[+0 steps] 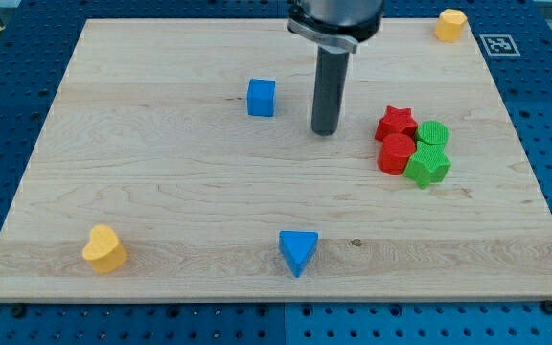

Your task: Move your arm into the blue triangle

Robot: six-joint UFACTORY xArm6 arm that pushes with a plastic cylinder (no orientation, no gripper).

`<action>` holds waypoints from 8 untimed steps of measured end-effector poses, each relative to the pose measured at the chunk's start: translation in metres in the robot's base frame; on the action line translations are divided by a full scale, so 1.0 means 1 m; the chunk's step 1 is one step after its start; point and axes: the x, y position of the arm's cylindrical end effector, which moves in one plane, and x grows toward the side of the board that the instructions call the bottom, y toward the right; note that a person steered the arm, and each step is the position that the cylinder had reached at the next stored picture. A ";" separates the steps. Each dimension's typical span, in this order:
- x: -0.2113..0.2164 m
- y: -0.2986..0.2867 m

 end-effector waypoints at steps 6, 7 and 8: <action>0.140 0.029; 0.169 0.036; 0.191 0.032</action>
